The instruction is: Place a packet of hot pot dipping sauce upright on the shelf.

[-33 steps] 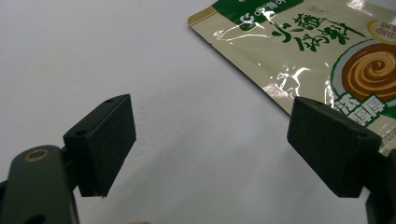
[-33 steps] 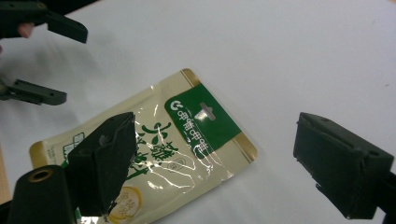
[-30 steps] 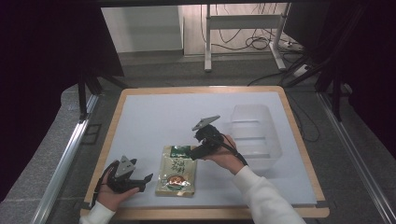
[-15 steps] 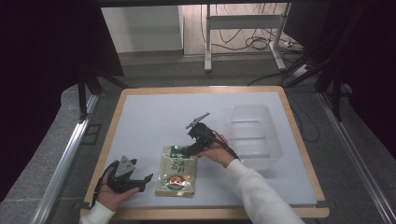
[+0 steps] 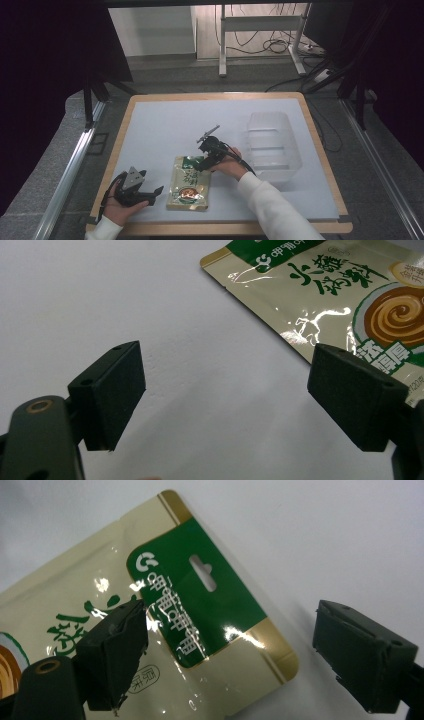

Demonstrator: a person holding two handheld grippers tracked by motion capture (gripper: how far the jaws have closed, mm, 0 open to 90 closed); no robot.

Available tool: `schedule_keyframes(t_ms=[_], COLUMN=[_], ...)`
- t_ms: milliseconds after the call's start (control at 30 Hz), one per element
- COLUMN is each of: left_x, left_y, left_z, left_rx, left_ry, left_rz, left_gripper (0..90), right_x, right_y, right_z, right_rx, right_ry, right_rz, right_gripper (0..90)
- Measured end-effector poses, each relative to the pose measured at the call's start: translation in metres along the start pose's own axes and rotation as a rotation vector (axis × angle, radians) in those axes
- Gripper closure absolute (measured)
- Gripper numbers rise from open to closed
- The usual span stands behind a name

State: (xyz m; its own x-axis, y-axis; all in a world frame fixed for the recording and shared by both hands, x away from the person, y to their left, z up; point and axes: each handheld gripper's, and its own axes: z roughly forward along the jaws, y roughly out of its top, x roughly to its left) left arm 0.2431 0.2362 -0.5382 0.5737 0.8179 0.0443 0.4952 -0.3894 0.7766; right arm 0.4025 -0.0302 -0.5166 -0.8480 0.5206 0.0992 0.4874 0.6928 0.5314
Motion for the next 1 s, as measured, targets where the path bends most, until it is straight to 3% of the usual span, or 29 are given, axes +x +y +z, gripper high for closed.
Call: schedule_keyframes(t_ms=[167, 700, 1000], left_x=[-0.001, -0.001, -0.001], left_y=[0.000, 0.000, 0.001], left_z=[0.000, 0.001, 0.001], left_rx=[-0.001, 0.001, 0.002], left_ry=[0.000, -0.001, -0.001], left_rz=[-0.002, 0.001, 0.002], left_gripper=[15.5, 15.4, 15.4], right_x=[0.004, 0.019, 0.013], right_y=[-0.004, -0.010, -0.011], right_z=[0.002, -0.028, -0.016], right_rx=[0.018, -0.022, 0.029], right_ry=[-0.005, 0.102, 0.142], right_rz=[-0.023, -0.050, -0.047], right_gripper=[15.8, 27.3, 39.5])
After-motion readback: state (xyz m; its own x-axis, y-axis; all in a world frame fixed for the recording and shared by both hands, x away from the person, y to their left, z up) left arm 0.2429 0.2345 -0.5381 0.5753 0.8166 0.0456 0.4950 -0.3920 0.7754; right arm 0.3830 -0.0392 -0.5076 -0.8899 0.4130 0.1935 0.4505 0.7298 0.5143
